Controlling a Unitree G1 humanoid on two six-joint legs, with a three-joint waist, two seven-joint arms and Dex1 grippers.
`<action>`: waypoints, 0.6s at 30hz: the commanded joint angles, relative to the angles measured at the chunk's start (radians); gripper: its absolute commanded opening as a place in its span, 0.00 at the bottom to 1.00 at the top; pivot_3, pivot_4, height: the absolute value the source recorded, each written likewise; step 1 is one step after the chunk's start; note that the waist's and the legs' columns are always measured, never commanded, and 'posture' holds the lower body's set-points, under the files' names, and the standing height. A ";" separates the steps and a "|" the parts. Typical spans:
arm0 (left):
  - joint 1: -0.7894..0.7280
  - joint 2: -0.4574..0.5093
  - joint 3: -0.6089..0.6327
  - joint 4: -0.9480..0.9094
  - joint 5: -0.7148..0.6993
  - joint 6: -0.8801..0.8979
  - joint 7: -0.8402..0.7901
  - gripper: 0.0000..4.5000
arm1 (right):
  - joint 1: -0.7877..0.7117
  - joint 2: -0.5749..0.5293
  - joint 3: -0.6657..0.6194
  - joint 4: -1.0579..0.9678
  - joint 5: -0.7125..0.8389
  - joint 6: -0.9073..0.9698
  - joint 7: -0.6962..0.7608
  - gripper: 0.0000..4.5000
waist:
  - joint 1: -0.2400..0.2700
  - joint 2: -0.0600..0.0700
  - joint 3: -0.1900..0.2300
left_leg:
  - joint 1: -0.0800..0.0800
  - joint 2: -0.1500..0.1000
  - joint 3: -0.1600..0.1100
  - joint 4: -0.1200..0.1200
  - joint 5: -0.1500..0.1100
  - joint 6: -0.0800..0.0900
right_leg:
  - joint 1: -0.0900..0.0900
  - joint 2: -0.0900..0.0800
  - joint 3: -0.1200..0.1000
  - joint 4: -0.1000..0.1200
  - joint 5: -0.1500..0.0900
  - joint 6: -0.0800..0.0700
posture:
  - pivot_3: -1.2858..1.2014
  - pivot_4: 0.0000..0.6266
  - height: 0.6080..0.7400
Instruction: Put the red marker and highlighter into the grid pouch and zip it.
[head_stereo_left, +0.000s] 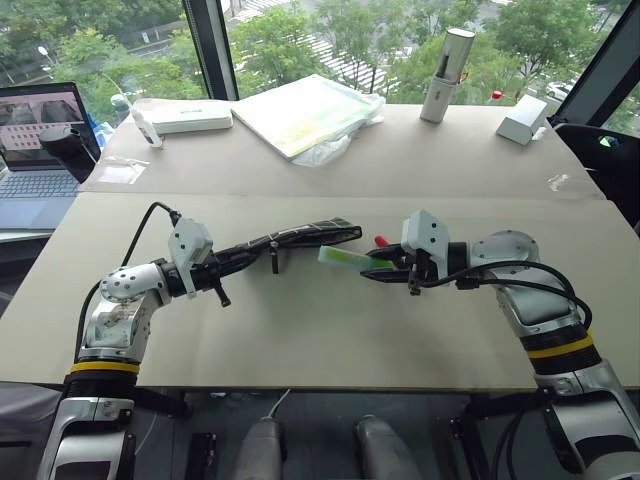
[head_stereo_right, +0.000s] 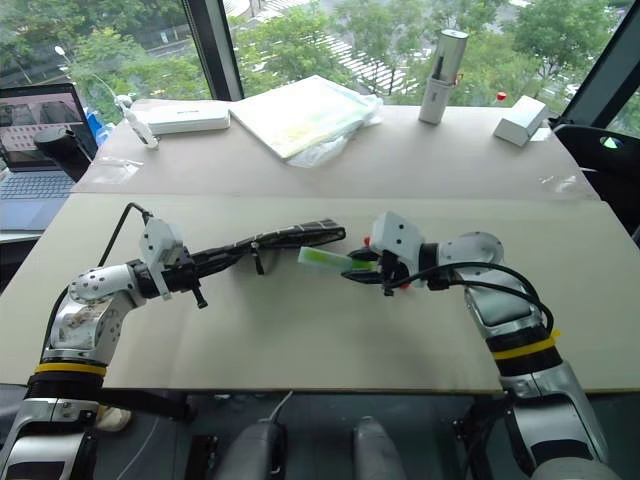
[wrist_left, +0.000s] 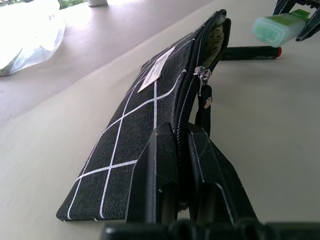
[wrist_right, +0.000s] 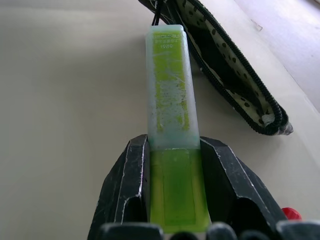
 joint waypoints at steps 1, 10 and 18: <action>-0.016 0.006 0.007 -0.011 0.003 -0.017 -0.007 0.00 | -0.035 0.007 -0.016 0.029 -0.013 -0.048 -0.009 0.23 | -0.001 0.000 0.000 | 0.000 0.000 0.000 0.000 0.000 0.000 | 0.000 0.000 0.000 0.000 0.000 0.000 | 0.52 0.24 0.93; -0.008 0.008 0.005 -0.002 0.020 -0.034 -0.014 0.00 | -0.051 -0.003 -0.037 0.068 -0.017 -0.067 0.006 0.23 | -0.001 0.000 0.000 | 0.000 0.000 0.000 0.000 0.000 0.000 | 0.000 0.000 0.000 0.001 0.000 0.000 | 0.52 0.24 0.93; -0.008 0.003 0.000 0.003 0.036 -0.046 -0.019 0.00 | -0.069 0.009 -0.009 0.129 -0.052 -0.088 -0.006 0.23 | -0.002 0.000 0.000 | 0.000 0.000 0.000 0.000 0.000 0.000 | 0.000 0.000 0.000 0.001 0.000 0.000 | 0.52 0.24 0.93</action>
